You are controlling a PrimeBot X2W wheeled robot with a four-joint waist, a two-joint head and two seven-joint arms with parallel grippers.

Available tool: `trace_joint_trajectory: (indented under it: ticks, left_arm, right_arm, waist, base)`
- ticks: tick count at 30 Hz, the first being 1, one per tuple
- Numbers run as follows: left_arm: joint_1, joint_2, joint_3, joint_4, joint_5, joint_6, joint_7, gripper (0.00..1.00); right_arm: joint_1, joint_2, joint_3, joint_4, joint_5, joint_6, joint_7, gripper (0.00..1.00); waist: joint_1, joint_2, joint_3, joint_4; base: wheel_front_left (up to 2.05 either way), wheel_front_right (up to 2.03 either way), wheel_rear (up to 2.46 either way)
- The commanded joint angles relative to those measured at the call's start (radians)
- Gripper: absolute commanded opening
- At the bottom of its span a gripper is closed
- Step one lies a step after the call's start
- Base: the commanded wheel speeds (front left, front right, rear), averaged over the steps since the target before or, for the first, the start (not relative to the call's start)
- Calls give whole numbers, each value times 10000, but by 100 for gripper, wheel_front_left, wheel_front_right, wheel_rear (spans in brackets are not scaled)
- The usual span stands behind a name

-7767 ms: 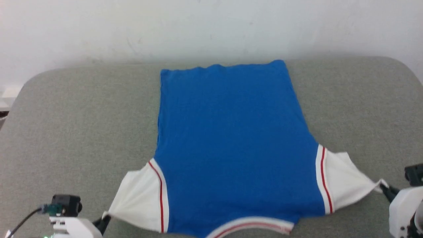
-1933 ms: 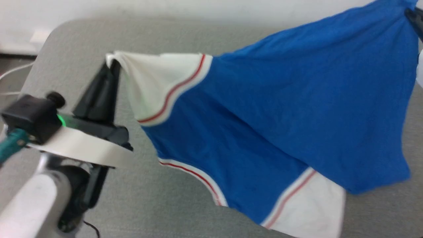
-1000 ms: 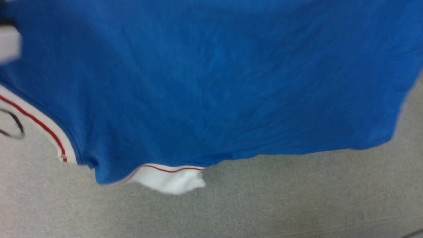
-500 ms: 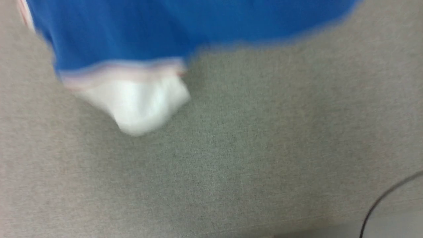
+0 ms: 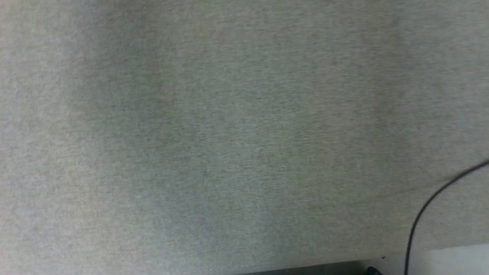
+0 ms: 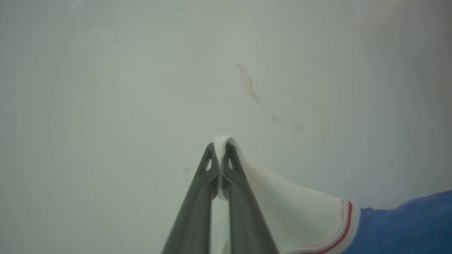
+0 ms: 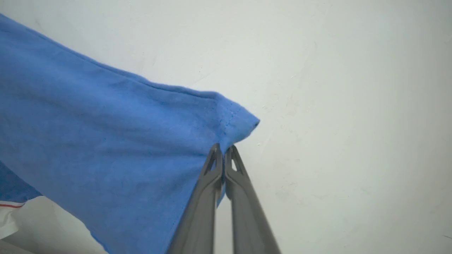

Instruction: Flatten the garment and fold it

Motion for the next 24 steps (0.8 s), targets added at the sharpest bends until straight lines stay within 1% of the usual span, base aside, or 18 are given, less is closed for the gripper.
trace_joint_trajectory:
  ticks: [1,3,5,6,9,11,15,17,19,22,24]
  left_arm:
    - [569,-122,8,-7,71,-97,-77,0]
    - [1291,-243,96,-287,85,-150,-83,0]
    - [2381,-361,200,-626,80,-168,-85,0]
    - [2381,-361,200,-626,80,-168,-85,0]
    - [4339,-543,282,-949,30,-184,-86,0]
    - [5724,-707,351,-1187,-15,-171,-87,0]
    - [8359,-870,96,-1489,-5,-277,-88,0]
    - [9542,-812,-170,-1461,-92,-364,-61,0]
    - [10554,-710,-444,-1504,-252,-449,207,0]
    - [11958,-397,-836,-1806,-511,-529,1021,0]
    - [12840,-104,-1021,-2119,-709,-527,1704,0]
  right_arm:
    - [119,164,8,402,-150,-21,-472,0]
    - [502,273,118,732,-231,-21,-813,0]
    - [1101,428,184,1030,-197,-21,-1057,0]
    - [1101,428,184,1030,-197,-21,-1057,0]
    - [2247,540,369,1311,-123,-21,-1291,0]
    - [3120,502,484,1446,-115,-21,-1358,0]
    - [4950,374,849,1266,63,-21,-1416,0]
    - [5884,296,1005,1087,271,-21,-1424,0]
    - [6785,122,1256,826,479,-21,-1427,0]
    - [8065,-210,1848,416,857,-21,-1428,0]
    - [8766,-554,2273,170,964,-21,-1378,0]
  waist:
    - [-4,0,352,459]
    - [-4,0,294,602]
    - [-4,0,92,720]
    - [-4,0,92,720]
    - [-4,0,-440,908]
    - [-4,0,-910,1069]
    - [-4,0,-1916,1297]
    - [-4,0,-2426,1367]
    - [-4,0,-2915,1477]
    - [-4,0,-3589,1616]
    - [-4,0,-3973,1721]
  base:
    - [0,0,0]
    - [0,0,0]
    - [0,0,0]
    - [0,0,0]
    - [0,0,0]
    - [0,0,0]
    - [0,0,0]
    - [0,0,0]
    - [0,0,0]
    - [0,0,0]
    - [0,0,0]
